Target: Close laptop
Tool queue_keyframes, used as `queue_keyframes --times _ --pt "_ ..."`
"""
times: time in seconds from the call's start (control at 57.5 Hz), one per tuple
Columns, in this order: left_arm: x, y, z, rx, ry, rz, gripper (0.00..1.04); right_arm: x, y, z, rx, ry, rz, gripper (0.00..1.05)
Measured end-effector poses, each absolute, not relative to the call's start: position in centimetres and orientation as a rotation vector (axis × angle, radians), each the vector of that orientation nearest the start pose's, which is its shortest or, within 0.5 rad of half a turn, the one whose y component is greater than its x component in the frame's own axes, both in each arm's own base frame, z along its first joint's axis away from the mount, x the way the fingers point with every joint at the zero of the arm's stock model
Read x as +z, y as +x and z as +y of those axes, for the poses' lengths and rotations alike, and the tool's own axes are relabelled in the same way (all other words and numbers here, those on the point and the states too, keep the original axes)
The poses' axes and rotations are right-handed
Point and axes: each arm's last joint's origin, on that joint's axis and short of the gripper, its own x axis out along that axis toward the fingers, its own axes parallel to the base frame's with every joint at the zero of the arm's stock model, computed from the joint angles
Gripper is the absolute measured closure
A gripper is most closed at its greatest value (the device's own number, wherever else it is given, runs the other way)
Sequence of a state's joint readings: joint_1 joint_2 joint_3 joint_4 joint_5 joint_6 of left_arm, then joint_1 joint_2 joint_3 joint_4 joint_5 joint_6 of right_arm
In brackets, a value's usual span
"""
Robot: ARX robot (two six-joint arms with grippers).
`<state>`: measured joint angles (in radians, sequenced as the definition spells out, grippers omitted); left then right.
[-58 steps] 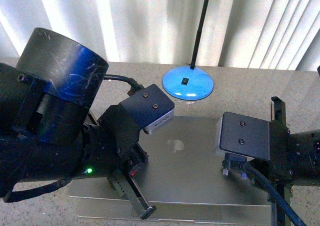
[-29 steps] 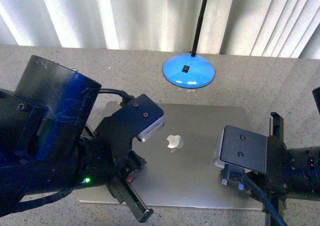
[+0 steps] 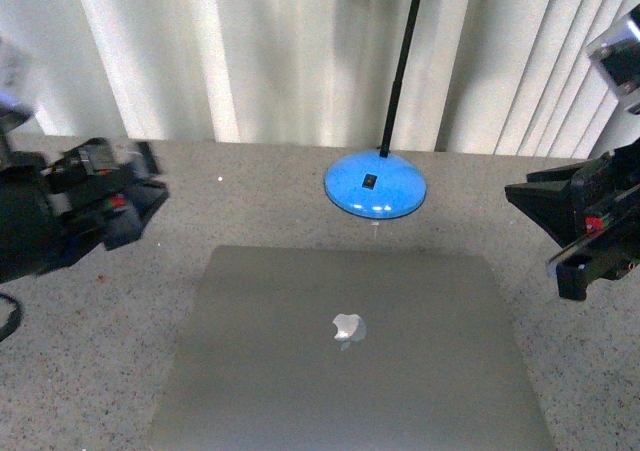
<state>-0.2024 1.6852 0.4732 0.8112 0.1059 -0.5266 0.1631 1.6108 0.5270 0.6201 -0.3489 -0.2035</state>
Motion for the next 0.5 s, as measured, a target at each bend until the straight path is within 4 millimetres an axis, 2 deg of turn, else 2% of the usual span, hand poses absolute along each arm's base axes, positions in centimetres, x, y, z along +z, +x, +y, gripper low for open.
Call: queue_keyframes --times 0.139,0.365,0.4,0.417,0.469,0.504 --pt "12.1 27.3 -5.7 -0.159 -0.613 0.484 0.49 13.3 27.5 5.6 0.533 -0.07 0.45 0.51" --pt "12.1 27.3 -5.8 -0.153 -0.654 0.489 0.14 13.1 27.5 5.6 0.497 -0.038 0.455 0.16" --pt "11.9 27.2 -5.8 -0.135 -0.623 0.461 0.11 12.6 27.4 5.7 0.364 -0.059 0.368 0.21" --pt "11.8 27.1 -5.7 -0.109 -0.568 0.397 0.16 12.3 27.0 5.5 0.254 -0.066 0.293 0.26" --pt "11.5 26.4 -5.3 -0.063 -0.461 0.287 0.25 12.0 25.9 4.9 0.116 -0.062 0.195 0.35" --pt "11.4 25.4 -4.7 -0.027 -0.37 0.208 0.35 12.6 24.8 4.2 0.035 -0.044 0.104 0.44"
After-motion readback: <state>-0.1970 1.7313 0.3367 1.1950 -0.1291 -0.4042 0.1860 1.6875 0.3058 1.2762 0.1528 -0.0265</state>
